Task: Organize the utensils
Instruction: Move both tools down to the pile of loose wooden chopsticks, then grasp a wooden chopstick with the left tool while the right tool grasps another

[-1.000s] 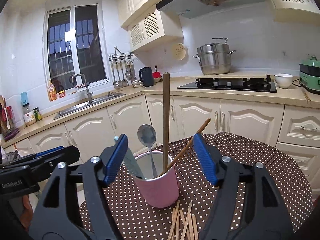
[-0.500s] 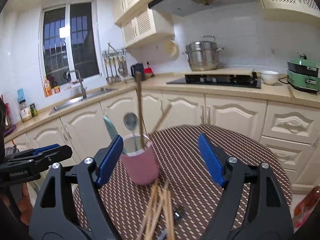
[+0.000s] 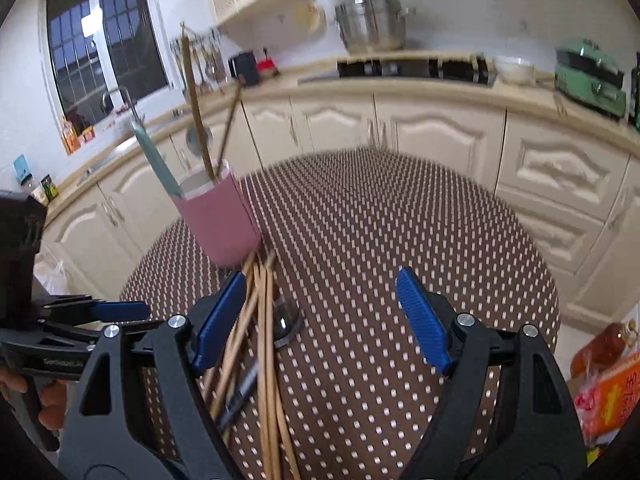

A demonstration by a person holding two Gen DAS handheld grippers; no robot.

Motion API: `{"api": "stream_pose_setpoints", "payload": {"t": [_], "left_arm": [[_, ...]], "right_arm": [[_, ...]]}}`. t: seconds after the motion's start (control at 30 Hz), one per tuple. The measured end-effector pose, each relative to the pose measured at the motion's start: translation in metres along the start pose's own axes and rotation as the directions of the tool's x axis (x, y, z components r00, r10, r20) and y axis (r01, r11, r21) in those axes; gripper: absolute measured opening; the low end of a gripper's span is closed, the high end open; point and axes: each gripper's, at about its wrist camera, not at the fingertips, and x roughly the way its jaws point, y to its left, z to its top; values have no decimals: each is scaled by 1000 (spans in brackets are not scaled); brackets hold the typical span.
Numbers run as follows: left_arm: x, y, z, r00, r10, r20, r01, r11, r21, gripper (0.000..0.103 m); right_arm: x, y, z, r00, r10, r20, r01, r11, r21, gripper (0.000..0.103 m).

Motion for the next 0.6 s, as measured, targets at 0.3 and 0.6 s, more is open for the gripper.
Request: {"api": "stream_pose_setpoints", "payload": {"t": [0.3, 0.6], "left_arm": [[44, -1, 10, 997, 0, -81, -4, 999, -51, 33], [72, 1, 16, 994, -10, -105, 2, 997, -74, 7]], "right_arm": [[20, -7, -16, 990, 24, -136, -24, 1000, -3, 77], [35, -4, -20, 971, 52, -231, -60, 998, -27, 76]]}}
